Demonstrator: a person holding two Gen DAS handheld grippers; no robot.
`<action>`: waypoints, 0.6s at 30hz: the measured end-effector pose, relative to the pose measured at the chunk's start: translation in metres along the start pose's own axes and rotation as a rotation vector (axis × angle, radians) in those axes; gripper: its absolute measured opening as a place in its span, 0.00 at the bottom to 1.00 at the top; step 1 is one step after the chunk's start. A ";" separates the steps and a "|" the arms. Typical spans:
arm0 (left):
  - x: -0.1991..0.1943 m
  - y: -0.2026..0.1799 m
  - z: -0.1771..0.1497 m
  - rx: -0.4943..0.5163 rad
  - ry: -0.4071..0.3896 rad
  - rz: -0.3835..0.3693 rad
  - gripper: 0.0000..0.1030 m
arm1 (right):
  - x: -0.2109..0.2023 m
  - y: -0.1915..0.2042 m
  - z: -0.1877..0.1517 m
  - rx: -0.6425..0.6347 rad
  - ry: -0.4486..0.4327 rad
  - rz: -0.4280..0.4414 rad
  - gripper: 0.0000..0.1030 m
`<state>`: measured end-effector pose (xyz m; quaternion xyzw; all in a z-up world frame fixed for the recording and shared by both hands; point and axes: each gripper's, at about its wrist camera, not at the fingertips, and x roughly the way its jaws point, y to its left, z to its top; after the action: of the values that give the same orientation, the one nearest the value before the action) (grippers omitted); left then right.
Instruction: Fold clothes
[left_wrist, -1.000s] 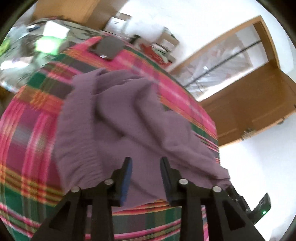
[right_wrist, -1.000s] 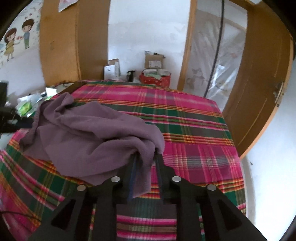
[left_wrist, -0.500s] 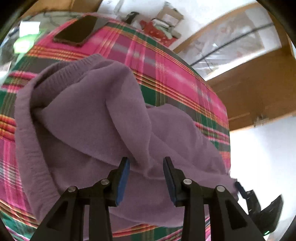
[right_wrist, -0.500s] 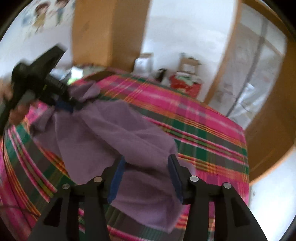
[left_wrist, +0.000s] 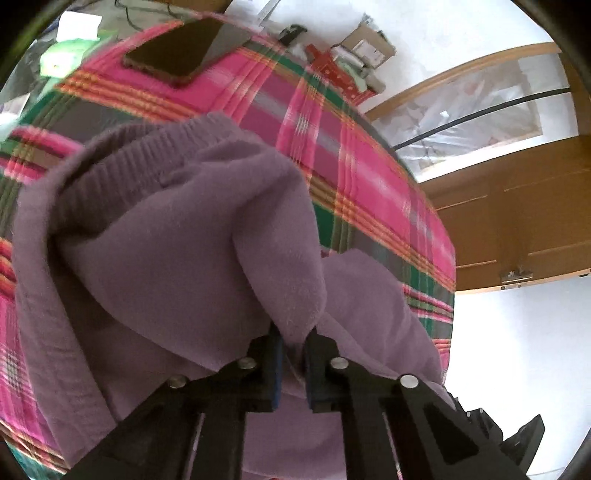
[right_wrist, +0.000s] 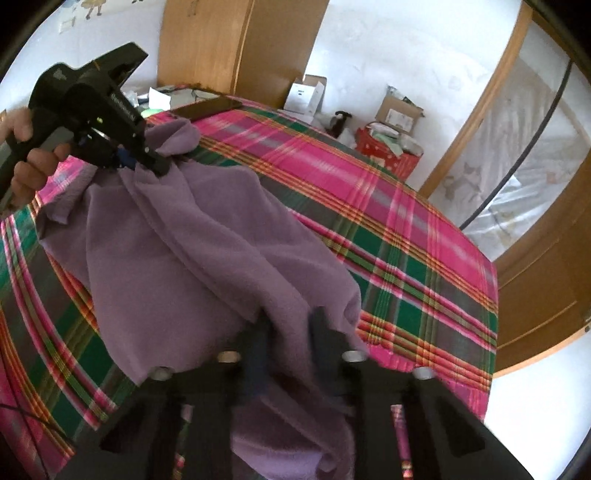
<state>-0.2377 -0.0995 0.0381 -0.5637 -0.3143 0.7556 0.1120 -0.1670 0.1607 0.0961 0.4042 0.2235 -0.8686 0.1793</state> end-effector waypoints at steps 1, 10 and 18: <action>-0.004 0.000 0.001 0.003 -0.021 -0.007 0.06 | -0.003 -0.001 0.003 0.009 -0.015 -0.003 0.11; -0.046 -0.007 0.017 0.012 -0.178 -0.046 0.06 | -0.017 -0.013 0.054 0.089 -0.157 -0.075 0.10; -0.059 0.009 0.033 -0.019 -0.255 -0.034 0.06 | -0.003 -0.007 0.098 0.113 -0.237 -0.108 0.08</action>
<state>-0.2466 -0.1490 0.0842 -0.4586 -0.3428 0.8161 0.0784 -0.2292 0.1153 0.1564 0.2958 0.1730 -0.9298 0.1343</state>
